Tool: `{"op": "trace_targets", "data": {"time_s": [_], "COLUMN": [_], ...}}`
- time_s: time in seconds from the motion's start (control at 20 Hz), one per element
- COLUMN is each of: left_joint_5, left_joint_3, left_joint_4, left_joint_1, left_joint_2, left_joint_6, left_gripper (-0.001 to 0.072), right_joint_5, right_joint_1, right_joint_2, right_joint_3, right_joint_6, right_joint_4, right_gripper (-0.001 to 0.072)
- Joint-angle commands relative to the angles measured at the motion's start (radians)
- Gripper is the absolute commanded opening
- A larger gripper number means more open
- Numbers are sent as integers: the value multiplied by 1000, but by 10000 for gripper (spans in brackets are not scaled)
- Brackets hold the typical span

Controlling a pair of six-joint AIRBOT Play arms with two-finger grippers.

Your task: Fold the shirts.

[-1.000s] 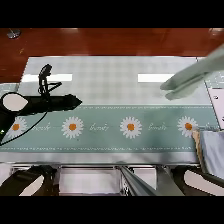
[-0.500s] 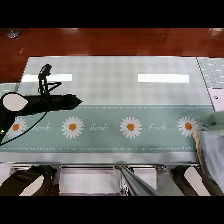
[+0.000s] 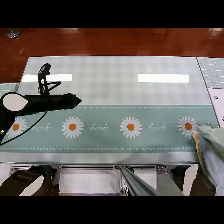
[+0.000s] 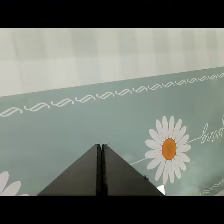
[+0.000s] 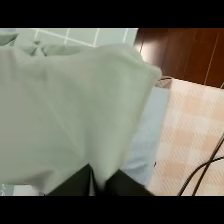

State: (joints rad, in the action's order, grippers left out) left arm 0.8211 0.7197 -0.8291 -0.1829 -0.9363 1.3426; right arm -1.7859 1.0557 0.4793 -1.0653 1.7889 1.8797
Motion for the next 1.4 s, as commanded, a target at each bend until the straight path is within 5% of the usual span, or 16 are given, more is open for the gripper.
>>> {"op": "trace_targets", "data": {"time_s": [0.0, 0.15, 0.2, 0.25, 0.3, 0.35, 0.4, 0.5, 0.6, 0.8, 0.95, 1.35], "left_joint_5": [-37, -127, -129, -110, -84, -57, -35, 20, 98, 314, 272, 243], "left_joint_3": [0, 16, 53, 124, 214, 332, 448, 678, 807, 649, 370, 292], "left_joint_4": [0, 0, 0, 0, 0, -1, -1, -36, -199, -546, -576, -576], "left_joint_1": [0, 5, 11, 17, 21, 21, 19, 3, -41, -93, -79, -55], "left_joint_2": [-1, -11, -18, -27, -38, -56, -78, -131, -167, -178, -178, -179], "left_joint_6": [-7, -8, -10, -28, -50, -61, -60, -58, 31, 244, 381, 380], "left_gripper": [32, 33, 33, 32, 32, 31, 30, 30, 30, 31, 32, 32], "right_joint_5": [125, 442, 612, 741, 827, 861, 855, 824, 759, 677, 701, 694], "right_joint_1": [25, 25, 21, 1, -48, -122, -231, -502, -795, -1175, -1234, -1232], "right_joint_2": [-70, -36, -11, 24, 74, 127, 187, 307, 444, 720, 847, 850], "right_joint_3": [118, 107, 101, 92, 71, 35, -24, -143, -220, -194, -107, -101], "right_joint_6": [-21, -6, -23, -105, -262, -392, -503, -528, -400, -136, -16, -10], "right_joint_4": [-6, -430, -677, -934, -1212, -1397, -1474, -1338, -975, -365, -290, -247], "right_gripper": [616, 595, 509, 332, 190, 163, 17, 16, 17, 17, 17, 17]}}
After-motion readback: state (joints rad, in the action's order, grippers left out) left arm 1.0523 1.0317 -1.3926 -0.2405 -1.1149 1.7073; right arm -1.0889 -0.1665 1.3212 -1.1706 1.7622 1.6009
